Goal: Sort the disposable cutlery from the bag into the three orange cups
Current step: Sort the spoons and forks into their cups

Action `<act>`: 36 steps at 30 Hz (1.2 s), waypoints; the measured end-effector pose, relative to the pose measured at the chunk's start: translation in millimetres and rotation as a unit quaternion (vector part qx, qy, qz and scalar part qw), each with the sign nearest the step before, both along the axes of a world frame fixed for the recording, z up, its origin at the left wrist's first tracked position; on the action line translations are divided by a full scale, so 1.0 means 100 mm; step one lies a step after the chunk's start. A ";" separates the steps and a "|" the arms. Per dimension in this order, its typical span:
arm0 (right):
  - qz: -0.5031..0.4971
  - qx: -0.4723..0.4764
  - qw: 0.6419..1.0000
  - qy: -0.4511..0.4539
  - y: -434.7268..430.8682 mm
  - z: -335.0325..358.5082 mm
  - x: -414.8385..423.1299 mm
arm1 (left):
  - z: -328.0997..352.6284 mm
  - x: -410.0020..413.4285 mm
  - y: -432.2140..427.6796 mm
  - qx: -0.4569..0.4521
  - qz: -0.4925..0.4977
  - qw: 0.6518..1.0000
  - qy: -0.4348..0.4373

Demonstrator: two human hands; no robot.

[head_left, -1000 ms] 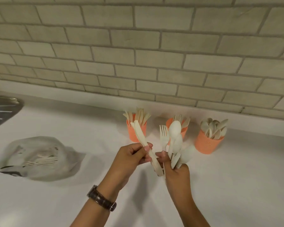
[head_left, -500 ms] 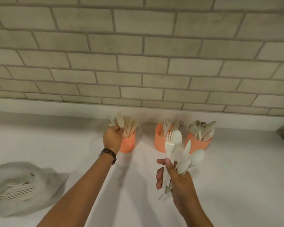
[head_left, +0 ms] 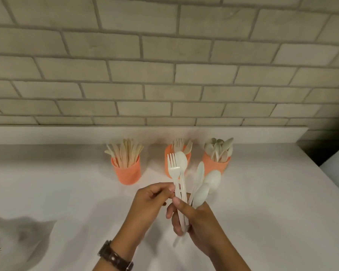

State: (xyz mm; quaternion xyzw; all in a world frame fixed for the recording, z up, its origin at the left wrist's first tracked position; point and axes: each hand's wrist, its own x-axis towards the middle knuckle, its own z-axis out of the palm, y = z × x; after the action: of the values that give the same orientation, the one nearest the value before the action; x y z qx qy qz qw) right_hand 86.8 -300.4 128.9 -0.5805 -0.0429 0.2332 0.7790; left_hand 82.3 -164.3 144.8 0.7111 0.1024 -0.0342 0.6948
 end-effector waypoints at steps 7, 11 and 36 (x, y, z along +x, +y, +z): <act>0.015 0.033 0.999 0.014 0.01 0.04 -0.09 | 0.05 -0.07 -0.02 -0.053 -0.066 0.996 0.039; 0.020 -0.034 0.999 -0.016 -0.07 -0.02 -0.09 | 0.07 0.04 -0.02 -0.071 0.038 0.997 0.020; 0.009 -0.031 0.999 0.028 -0.91 -0.02 0.11 | 0.05 0.39 -0.81 0.029 -0.071 0.997 0.028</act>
State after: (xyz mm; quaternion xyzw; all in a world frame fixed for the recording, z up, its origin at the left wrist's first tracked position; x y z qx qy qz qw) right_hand 97.8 -390.9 126.9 -0.5971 -0.0193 0.2572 0.7595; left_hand 121.5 -245.6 149.8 0.7349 0.0725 -0.1002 0.6668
